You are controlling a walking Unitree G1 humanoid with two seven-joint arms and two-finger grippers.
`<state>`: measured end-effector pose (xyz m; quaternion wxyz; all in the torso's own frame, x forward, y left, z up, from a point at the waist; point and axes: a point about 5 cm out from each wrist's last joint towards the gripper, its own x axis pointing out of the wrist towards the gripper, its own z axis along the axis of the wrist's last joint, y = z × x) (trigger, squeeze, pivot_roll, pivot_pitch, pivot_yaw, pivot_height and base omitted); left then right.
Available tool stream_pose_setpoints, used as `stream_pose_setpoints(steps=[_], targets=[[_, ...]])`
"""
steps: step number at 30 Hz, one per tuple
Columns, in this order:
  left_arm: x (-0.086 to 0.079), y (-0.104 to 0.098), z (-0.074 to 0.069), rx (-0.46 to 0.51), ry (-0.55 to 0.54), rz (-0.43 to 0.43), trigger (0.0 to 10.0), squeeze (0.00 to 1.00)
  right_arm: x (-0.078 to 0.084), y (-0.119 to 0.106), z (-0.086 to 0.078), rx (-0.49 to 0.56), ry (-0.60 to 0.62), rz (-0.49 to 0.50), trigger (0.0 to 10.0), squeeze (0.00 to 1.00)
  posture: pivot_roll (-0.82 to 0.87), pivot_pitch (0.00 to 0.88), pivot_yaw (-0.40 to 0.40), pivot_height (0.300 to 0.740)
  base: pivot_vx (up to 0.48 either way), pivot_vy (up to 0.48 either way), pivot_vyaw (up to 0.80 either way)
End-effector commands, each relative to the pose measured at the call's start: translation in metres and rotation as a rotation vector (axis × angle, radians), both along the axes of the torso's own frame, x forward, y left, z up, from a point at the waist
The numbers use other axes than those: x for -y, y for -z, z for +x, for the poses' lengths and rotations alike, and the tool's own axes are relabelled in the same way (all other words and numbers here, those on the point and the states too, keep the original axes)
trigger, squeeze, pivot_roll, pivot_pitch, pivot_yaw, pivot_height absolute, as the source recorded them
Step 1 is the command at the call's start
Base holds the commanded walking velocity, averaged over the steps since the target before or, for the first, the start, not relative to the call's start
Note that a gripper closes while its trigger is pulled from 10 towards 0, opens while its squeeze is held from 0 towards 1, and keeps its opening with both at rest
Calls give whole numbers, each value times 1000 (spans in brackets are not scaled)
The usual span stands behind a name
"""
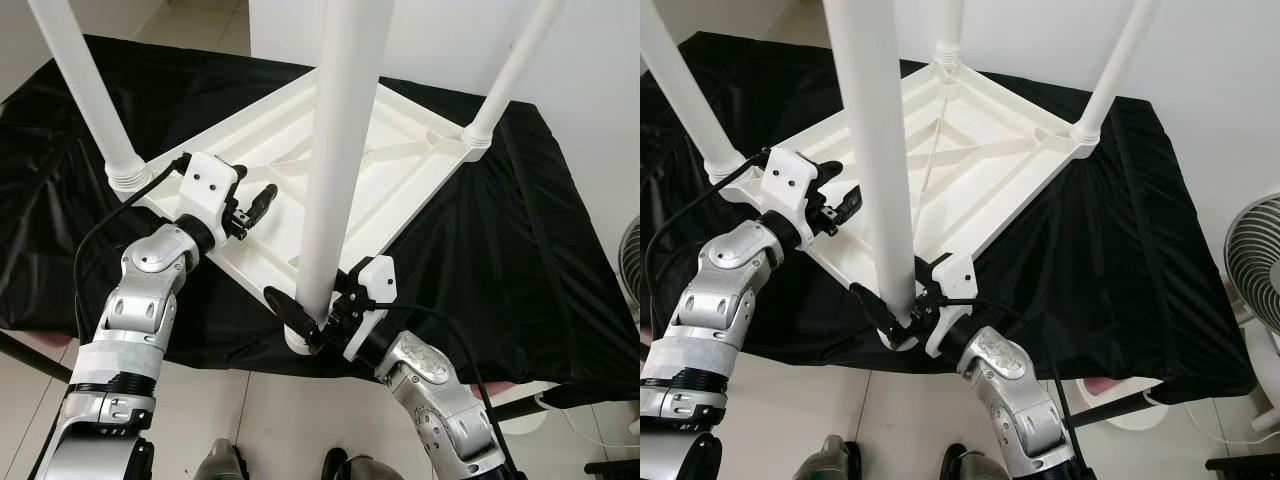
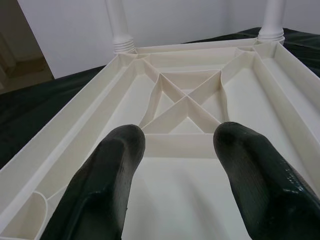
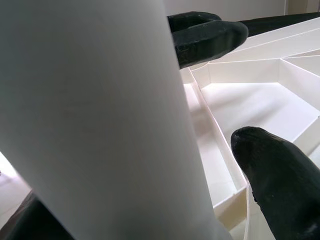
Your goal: Building children table
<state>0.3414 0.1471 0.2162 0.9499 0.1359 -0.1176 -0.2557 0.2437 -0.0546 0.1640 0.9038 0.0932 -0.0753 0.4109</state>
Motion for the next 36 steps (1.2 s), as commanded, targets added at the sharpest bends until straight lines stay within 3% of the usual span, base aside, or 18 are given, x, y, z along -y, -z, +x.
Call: stream_pose_setpoints(steps=[1, 13, 14, 16, 17, 18, 19, 29, 31, 32, 33, 36], targets=[[-1, 4, 1, -9, -39, -9, 10000, 0, 3, 0, -1, -4, 20, 2, 10000, 0, 109, 183, -48, 740, 0, 0, 0], [0, 3, 2, -9, -32, -11, 10000, 0, 4, -3, -1, 6, 32, 12, 10000, 0, 109, 182, -49, 740, 0, 0, 0], [0, 3, 1, -9, -32, -11, 10000, 0, 4, -3, -1, 6, 30, 12, 8000, 0, 109, 182, -48, 740, 0, 0, 0], [0, 3, 1, -9, -32, -11, 10000, 0, 4, -3, -2, 5, 29, 11, 8000, 0, 109, 182, -48, 740, 0, 0, 0], [0, 3, 1, -11, -32, -10, 10000, 0, 4, -2, -2, 3, 27, 12, 4549, 0, 110, 183, -49, 740, 0, 0, 0], [0, 3, 2, -11, -32, -10, 10000, 0, 4, -2, -2, 2, 28, 12, 3843, 0, 109, 183, -49, 740, 0, 0, 0], [0, 3, 2, -11, -31, -10, 10000, 0, 4, -2, -3, 0, 26, 13, 0, 0, 109, 183, -48, 740, 0, 0, 0], [2, 3, 3, -11, -23, -10, 10000, 0, 11, -1, -7, 1, 17, 7, 0, 0, 100, 183, -42, 740, 0, 0, 0], [2, 3, 3, -11, -20, -10, 10000, 0, 18, -1, -9, 2, 23, -4, 0, 0, 93, 183, -38, 740, 0, 0, 0], [3, 3, 3, -12, -14, -9, 10000, 0, 35, 0, -13, 2, 49, -29, 0, 0, 88, 184, -35, 740, 0, 0, 0], [3, 3, 4, -13, -12, -9, 10000, 0, 40, 0, -14, 2, 58, -37, 0, 0, 79, 186, -29, 740, 0, 0, 0], [3, 3, 4, -14, -11, -9, 10000, 0, 47, -1, -16, 2, 73, -43, 0, 0, 75, 187, -24, 740, 0, 0, 0]])
